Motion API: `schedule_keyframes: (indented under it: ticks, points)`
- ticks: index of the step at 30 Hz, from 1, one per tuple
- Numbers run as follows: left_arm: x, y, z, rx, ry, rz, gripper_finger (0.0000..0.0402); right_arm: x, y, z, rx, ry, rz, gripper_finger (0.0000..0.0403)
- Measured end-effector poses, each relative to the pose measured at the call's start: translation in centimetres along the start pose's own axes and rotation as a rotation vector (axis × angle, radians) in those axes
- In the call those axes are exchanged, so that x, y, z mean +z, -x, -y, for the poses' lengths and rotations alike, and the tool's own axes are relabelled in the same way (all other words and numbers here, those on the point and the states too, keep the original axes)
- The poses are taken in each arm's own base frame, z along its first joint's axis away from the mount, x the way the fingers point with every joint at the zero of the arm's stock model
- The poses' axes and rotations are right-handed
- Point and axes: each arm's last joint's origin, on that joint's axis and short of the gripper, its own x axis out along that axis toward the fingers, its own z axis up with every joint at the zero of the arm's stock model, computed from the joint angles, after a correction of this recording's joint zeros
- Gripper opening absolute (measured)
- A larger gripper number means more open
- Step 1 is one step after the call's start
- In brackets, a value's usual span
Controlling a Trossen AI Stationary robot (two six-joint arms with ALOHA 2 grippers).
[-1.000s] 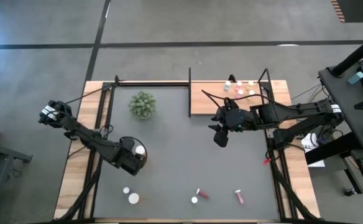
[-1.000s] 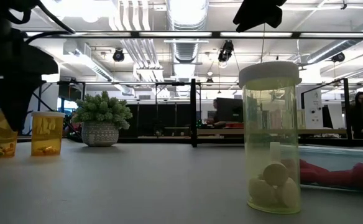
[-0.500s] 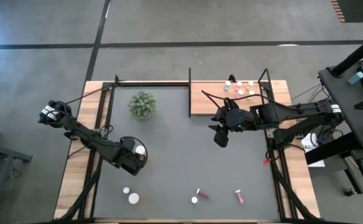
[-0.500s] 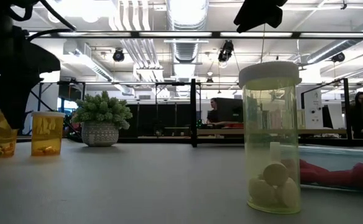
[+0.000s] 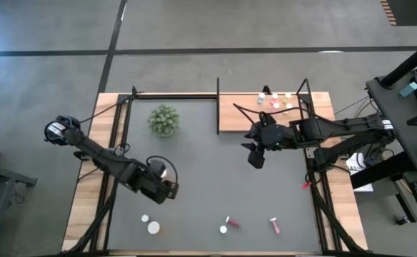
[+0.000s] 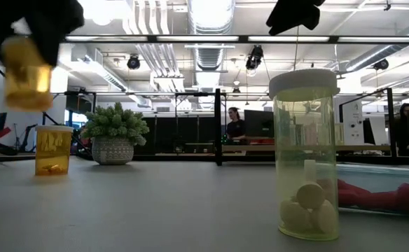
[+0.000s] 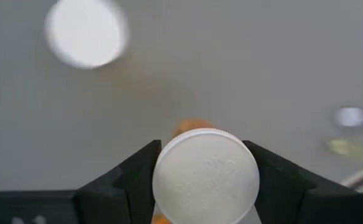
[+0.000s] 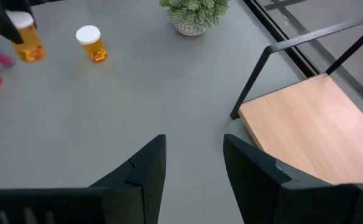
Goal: Pick and place medicine bottles onto shelf by color
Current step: Put the top left orange pill bottle on the shelf
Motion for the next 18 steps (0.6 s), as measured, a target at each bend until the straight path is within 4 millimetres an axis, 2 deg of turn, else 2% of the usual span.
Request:
schedule_keyframes:
  ticks: [4,9,13,18]
  points:
    - [0.9,0.9,2.6,-0.061,-0.032,0.056,0.0192,-0.4,0.5,0.3,-0.012,0.019,-0.035,0.0151]
    - [2.9,0.3,6.7,-0.079,-0.142,0.105,0.0192,-1.1,0.9,0.7,-0.029,0.032,-0.089,0.0150]
    - [5.2,-0.3,9.9,-0.081,-0.252,0.145,0.0192,-1.4,1.3,0.9,-0.038,0.028,-0.113,0.0151]
    - [8.3,-0.4,12.7,-0.093,-0.360,0.197,0.0191,-1.5,1.4,1.0,-0.038,0.030,-0.121,0.0150]
